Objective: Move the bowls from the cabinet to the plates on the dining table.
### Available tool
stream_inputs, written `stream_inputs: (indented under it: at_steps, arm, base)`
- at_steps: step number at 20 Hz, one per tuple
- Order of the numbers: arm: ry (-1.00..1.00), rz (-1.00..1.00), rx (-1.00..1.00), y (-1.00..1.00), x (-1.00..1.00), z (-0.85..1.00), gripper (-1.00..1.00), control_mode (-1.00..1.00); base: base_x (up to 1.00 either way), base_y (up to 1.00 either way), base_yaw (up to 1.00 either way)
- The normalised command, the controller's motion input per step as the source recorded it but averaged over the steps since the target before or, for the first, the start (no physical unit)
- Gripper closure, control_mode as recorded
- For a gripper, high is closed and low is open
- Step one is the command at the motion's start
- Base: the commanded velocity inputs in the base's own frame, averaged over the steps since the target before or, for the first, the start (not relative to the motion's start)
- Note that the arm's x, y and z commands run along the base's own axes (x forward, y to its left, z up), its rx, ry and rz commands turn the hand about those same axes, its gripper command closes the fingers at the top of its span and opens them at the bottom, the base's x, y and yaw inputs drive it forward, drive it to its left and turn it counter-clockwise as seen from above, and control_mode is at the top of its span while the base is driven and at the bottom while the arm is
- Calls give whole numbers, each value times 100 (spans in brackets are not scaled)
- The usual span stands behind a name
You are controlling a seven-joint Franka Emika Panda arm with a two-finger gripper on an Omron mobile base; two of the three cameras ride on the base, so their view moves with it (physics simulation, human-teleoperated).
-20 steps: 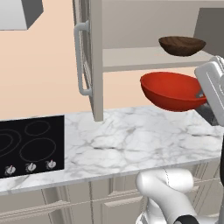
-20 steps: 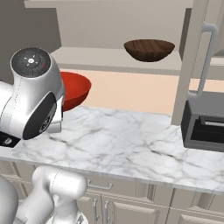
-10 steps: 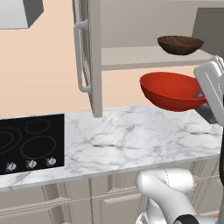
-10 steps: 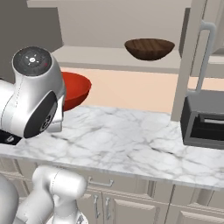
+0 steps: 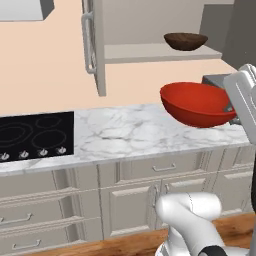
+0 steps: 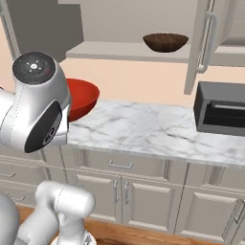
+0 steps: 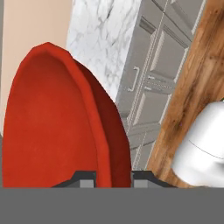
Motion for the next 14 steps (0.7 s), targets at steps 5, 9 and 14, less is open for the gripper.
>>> stream_inputs:
  at_steps: [5, 9, 14]
  arm:
    - [0, 0, 0, 0, 0, 0, 100, 100]
    - [0, 0, 0, 0, 0, 0, 100, 100]
    - [0, 0, 0, 0, 0, 0, 100, 100]
  base:
    - [-54, 24, 10]
    - [-34, 63, 33]
    - [-31, 37, 51]
